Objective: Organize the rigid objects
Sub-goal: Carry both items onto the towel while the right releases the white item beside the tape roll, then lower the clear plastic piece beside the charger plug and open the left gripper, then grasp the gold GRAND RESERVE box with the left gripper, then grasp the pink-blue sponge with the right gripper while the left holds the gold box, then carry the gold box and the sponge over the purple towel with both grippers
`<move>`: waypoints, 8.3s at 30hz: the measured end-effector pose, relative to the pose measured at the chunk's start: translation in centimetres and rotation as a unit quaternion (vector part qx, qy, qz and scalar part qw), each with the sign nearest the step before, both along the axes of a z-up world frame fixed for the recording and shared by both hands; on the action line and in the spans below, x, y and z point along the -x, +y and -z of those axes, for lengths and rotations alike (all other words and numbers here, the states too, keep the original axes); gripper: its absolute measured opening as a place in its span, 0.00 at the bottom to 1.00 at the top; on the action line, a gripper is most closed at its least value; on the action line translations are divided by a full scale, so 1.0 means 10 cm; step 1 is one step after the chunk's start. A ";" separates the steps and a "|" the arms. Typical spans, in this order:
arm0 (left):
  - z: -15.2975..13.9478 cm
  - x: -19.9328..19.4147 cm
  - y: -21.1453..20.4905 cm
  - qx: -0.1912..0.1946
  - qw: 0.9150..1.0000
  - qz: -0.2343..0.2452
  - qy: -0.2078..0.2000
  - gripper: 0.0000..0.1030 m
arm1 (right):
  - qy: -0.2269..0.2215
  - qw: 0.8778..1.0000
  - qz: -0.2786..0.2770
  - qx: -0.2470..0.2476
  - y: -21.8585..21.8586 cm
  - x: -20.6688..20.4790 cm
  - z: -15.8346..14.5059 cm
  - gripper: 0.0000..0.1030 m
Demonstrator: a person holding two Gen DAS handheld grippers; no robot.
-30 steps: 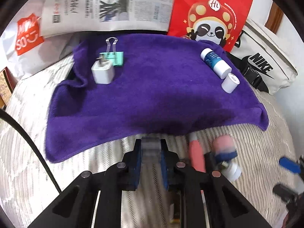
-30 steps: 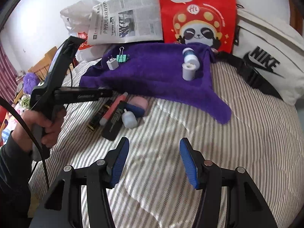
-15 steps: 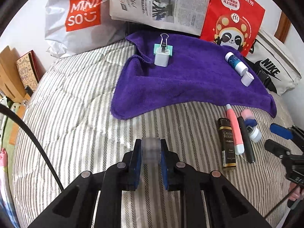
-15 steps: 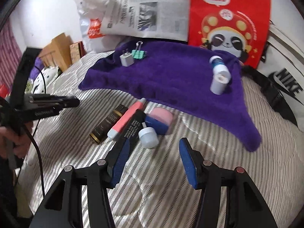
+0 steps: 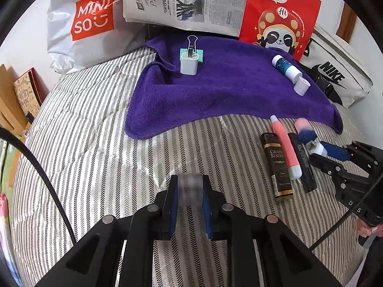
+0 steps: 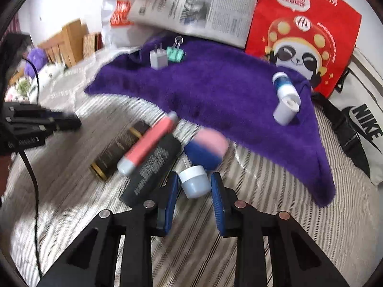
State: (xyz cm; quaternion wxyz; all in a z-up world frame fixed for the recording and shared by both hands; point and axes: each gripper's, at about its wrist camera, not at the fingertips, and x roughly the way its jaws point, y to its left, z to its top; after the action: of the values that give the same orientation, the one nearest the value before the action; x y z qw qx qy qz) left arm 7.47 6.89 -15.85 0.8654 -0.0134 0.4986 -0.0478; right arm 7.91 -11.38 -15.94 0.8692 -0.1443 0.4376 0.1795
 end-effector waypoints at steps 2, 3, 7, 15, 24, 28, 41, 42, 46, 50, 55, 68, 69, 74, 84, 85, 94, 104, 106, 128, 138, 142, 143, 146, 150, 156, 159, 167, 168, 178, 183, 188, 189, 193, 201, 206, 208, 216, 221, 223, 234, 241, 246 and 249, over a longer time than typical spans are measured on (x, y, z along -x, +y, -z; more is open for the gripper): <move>0.00 0.01 0.00 0.000 1.000 0.003 -0.003 0.17 | 0.005 1.000 0.003 -0.010 -0.06 0.05 -0.02 0.27; 0.00 0.01 0.00 0.000 1.000 0.003 -0.004 0.17 | 0.007 1.000 0.004 -0.015 -0.09 0.07 -0.03 0.27; 0.01 0.01 0.00 -0.003 1.000 0.005 -0.005 0.17 | 0.006 1.000 0.014 -0.006 -0.11 0.07 0.01 0.27; 0.02 -0.02 -0.06 -0.018 1.000 0.011 -0.013 0.17 | 0.008 0.998 0.030 -0.053 -0.19 0.02 0.05 0.27; -0.06 -0.02 0.04 0.015 1.000 0.005 -0.005 0.17 | 0.012 0.997 0.036 -0.061 -0.31 0.02 -0.15 0.27; -0.15 -0.05 0.09 0.039 0.999 -0.002 -0.009 0.17 | 0.005 0.995 0.050 -0.082 -0.44 -0.01 -0.28 0.27; -0.49 -0.29 -0.13 0.010 0.999 0.023 -0.035 0.17 | -0.019 0.993 0.073 -0.094 -0.66 -0.26 -0.56 0.27; -0.50 -0.31 -0.14 0.009 0.999 0.025 -0.037 0.17 | -0.020 0.992 0.075 -0.094 -0.68 -0.29 -0.58 0.27; -0.54 -0.42 -0.18 -0.007 0.998 0.031 -0.045 0.17 | -0.022 0.992 0.085 -0.093 -0.71 -0.39 -0.59 0.27; -0.55 -0.54 -0.20 -0.009 0.998 0.034 -0.046 0.17 | -0.013 0.990 0.102 -0.094 -0.77 -0.53 -0.55 0.27; -0.55 -0.72 -0.18 -0.002 0.998 0.036 -0.047 0.17 | -0.010 0.989 0.114 -0.093 -0.84 -0.67 -0.54 0.27; -0.37 -1.18 -0.13 0.016 0.999 0.033 -0.025 0.17 | 0.067 0.989 0.111 -0.074 -0.79 -1.14 -0.17 0.27; -0.35 -1.19 -0.14 0.015 0.999 0.035 -0.024 0.17 | 0.069 0.989 0.107 -0.076 -0.78 -1.17 -0.16 0.27; -0.29 -1.26 -0.12 0.021 0.999 0.033 -0.017 0.17 | 0.105 0.986 0.099 -0.080 -0.71 -1.31 -0.08 0.27; -0.24 -1.34 -0.05 0.014 1.000 0.027 -0.006 0.17 | 0.117 0.987 0.094 -0.059 -0.63 -1.37 -0.02 0.27; -0.23 -1.34 -0.04 0.016 1.000 0.026 -0.004 0.17 | 0.117 0.987 0.092 -0.059 -0.63 -1.37 -0.02 0.27; -0.13 -1.41 0.02 0.019 1.000 0.013 0.010 0.17 | 0.103 0.988 0.091 -0.069 -0.66 -1.28 -0.14 0.46; -0.04 -1.52 -0.05 0.036 0.999 0.010 0.016 0.17 | 0.049 0.986 0.125 -0.094 -0.76 -0.85 -0.39 0.47; -0.01 -1.54 -0.12 0.007 1.000 0.009 0.014 0.17 | 0.051 0.985 0.128 -0.107 -0.82 -0.73 -0.41 0.47; -0.31 -1.12 -0.33 -0.003 1.000 0.019 0.014 0.40 | 0.032 0.982 0.140 -0.125 -0.84 0.03 -0.57 0.47; -0.22 -0.48 -0.76 -0.004 0.997 0.067 0.032 0.40 | 0.018 0.981 0.143 -0.127 -0.89 0.23 -0.65 0.47; -0.09 -0.40 -0.77 0.000 0.996 0.070 0.046 0.40 | 0.014 0.983 0.141 -0.120 -0.91 0.30 -0.68 0.47; -0.09 -0.40 -0.77 0.008 0.996 0.072 0.042 0.40 | 0.011 0.983 0.141 -0.118 -0.92 0.32 -0.68 0.47; -0.05 -0.41 -0.85 0.014 0.996 0.076 0.049 0.40 | 0.009 0.982 0.145 -0.118 -0.95 0.36 -0.69 0.48; -0.01 -0.36 -0.97 -0.011 0.995 0.084 0.047 0.40 | 0.005 0.983 0.150 -0.109 -0.97 0.38 -0.67 0.49; -0.01 -0.27 -0.99 -0.041 0.994 0.101 0.031 0.42 | 0.011 0.983 0.149 -0.109 -1.01 0.39 -0.61 0.49; -0.02 -0.28 -0.98 -0.040 0.994 0.098 0.030 0.42 | 0.018 0.982 0.150 -0.111 -1.01 0.37 -0.56 0.49; -0.04 -0.26 -1.03 -0.031 0.993 0.112 0.024 0.23 | 0.033 0.985 0.136 -0.103 -0.88 0.34 -0.44 0.49; -0.04 -0.26 -1.00 -0.025 0.993 0.110 0.025 0.22 | 0.034 0.985 0.134 -0.102 -0.86 0.34 -0.43 0.49; -0.05 -0.25 -0.51 -0.034 0.997 0.070 0.028 0.22 | 0.042 0.987 0.126 -0.091 -0.69 0.20 -0.36 0.49; -0.04 -0.25 -0.50 -0.032 0.997 0.076 0.014 0.22 | 0.041 0.989 0.119 -0.080 -0.57 0.10 -0.36 0.49; -0.05 -0.26 -0.33 -0.031 0.998 0.060 0.017 0.22 | 0.038 0.989 0.112 -0.088 -0.42 -0.05 -0.33 0.49; -0.05 -0.25 -0.28 -0.032 0.998 0.058 0.016 0.22 | 0.038 0.989 0.113 -0.092 -0.39 -0.08 -0.31 0.49; -0.05 -0.26 -0.10 -0.019 0.999 0.047 0.016 0.22 | 0.043 0.987 0.123 -0.093 -0.27 -0.23 -0.24 0.49; -0.04 -0.24 -0.11 -0.019 0.999 0.045 -0.003 0.22 | 0.056 0.984 0.138 -0.098 -0.02 -0.50 -0.09 0.49; -0.04 -0.22 -0.10 -0.015 0.999 0.045 -0.007 0.22 | 0.041 0.988 0.135 -0.068 0.13 -0.50 0.02 0.49; -0.04 -0.21 -0.09 -0.014 0.999 0.045 -0.010 0.22 | 0.027 0.988 0.143 -0.050 0.11 -0.49 0.01 0.49; -0.04 -0.16 -0.07 -0.007 0.999 0.046 -0.017 0.22 | 0.032 0.989 0.145 -0.028 -0.15 -0.43 0.09 0.49; -0.05 -0.17 -0.07 -0.007 0.999 0.049 -0.018 0.23 | 0.009 0.993 0.116 -0.020 -0.11 -0.44 0.11 0.49; -0.05 -0.17 -0.07 -0.006 0.999 0.049 -0.018 0.23 | 0.003 0.994 0.106 -0.023 -0.10 -0.46 0.11 0.49; -0.04 -0.17 -0.09 -0.009 0.999 0.041 -0.021 0.23 | 0.005 0.995 0.090 -0.049 -0.14 -0.38 0.11 0.41; -0.06 -0.19 -0.01 0.019 1.000 0.024 -0.003 0.22 | 0.024 0.994 0.077 -0.073 -0.21 -0.31 0.03 0.41; -0.12 -0.16 0.02 0.030 0.999 0.019 0.002 0.22 | 0.017 0.993 0.075 -0.086 -0.30 -0.19 -0.09 0.41; -0.17 -0.14 0.04 0.044 0.999 0.018 0.004 0.22 | 0.013 0.992 0.075 -0.096 -0.37 -0.16 -0.17 0.41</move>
State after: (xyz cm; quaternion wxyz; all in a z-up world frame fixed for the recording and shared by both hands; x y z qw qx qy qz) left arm 8.90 7.30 -14.18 0.8609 -0.0433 0.4997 -0.0850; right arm 9.52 -15.13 -14.29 0.8843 -0.0242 0.4392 0.1567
